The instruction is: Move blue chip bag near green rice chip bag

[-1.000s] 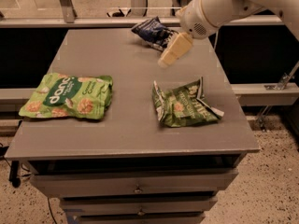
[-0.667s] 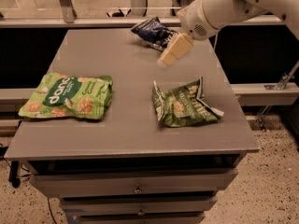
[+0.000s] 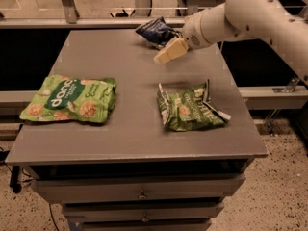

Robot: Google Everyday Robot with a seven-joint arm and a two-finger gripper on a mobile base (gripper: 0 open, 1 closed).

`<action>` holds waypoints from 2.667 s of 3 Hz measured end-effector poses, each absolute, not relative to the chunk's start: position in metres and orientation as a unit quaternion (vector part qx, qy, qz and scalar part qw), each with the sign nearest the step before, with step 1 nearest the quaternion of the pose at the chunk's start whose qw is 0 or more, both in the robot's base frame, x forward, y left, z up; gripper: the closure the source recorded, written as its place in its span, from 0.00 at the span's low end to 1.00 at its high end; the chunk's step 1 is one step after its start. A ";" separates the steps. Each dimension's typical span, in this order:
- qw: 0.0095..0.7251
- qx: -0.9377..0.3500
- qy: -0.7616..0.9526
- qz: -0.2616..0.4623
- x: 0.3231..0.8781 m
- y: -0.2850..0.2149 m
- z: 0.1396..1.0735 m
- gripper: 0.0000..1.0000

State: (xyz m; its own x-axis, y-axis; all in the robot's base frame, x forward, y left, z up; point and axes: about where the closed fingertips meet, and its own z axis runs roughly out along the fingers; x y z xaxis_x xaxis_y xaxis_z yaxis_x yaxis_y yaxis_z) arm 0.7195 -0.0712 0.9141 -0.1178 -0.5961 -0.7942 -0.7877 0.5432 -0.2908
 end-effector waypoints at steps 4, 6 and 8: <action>0.536 -0.358 0.761 0.070 0.850 -0.104 0.896 0.00; 0.502 -0.366 0.775 0.116 0.851 -0.085 0.866 0.41; 0.490 -0.380 0.774 0.127 0.840 -0.079 0.861 0.87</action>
Offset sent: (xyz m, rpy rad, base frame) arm 0.1417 -0.0784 0.0061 0.0889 -0.1853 -0.3401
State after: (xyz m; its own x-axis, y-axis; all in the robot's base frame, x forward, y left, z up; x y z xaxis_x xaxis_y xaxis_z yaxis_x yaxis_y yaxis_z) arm 0.8401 -0.0786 0.8609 -0.2311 -0.4636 -0.8554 -0.7127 0.6792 -0.1756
